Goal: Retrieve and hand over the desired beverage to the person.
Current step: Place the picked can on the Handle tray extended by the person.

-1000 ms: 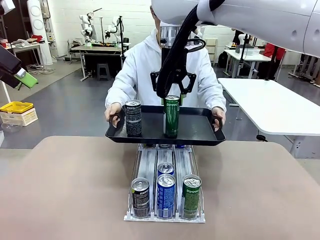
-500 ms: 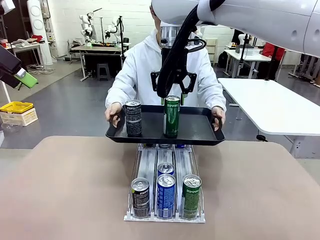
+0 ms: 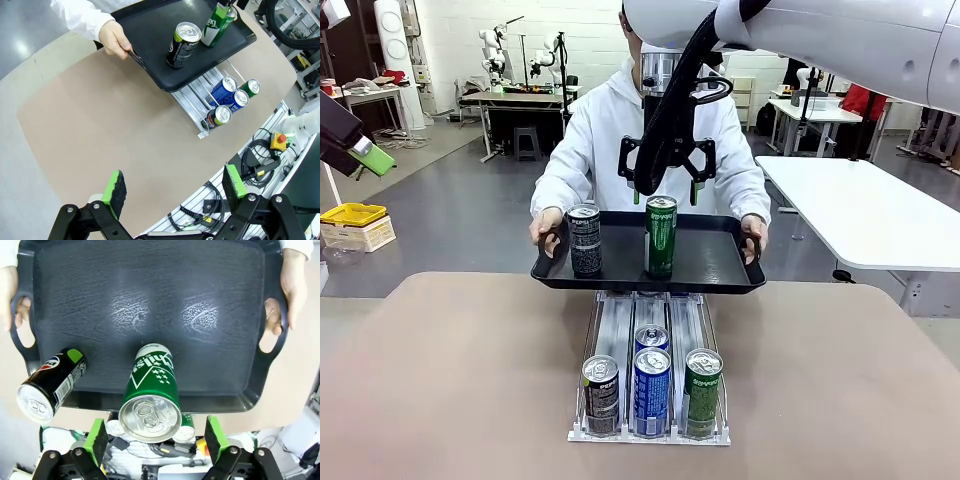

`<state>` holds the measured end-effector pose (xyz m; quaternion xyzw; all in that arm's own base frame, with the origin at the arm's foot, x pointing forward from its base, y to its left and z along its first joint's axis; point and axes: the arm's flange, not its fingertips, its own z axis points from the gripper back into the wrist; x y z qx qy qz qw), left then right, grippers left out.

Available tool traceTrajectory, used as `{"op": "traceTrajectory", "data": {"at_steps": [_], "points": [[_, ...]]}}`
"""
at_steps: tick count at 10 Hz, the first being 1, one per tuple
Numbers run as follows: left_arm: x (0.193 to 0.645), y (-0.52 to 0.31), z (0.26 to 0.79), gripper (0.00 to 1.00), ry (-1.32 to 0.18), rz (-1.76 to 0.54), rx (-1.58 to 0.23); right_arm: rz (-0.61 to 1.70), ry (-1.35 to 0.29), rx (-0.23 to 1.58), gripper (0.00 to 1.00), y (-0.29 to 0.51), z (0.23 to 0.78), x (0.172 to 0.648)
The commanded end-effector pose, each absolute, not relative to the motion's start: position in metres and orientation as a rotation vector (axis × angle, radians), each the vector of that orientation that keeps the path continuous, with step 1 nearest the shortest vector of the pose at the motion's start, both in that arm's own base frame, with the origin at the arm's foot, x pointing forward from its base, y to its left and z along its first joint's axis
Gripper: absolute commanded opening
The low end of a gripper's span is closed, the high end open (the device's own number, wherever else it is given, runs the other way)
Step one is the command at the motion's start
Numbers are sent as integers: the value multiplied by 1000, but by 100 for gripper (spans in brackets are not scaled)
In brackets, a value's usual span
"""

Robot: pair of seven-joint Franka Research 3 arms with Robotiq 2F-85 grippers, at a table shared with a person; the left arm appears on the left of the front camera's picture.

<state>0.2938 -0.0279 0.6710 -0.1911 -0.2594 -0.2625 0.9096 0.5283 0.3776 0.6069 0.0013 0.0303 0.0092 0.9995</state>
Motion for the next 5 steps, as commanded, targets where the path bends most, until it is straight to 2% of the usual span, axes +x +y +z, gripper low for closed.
{"op": "traceTrajectory", "data": {"at_steps": [1, 3, 5], "points": [[294, -30, 671, 100, -544, -537, -405, 34, 84, 19, 100, 377, 612, 530], [294, -30, 671, 100, -544, -537, -405, 32, 78, 68, 100, 371, 637, 514], [294, -30, 671, 100, -544, -537, -405, -4, 16, 81, 100, 341, 688, 473]]}}
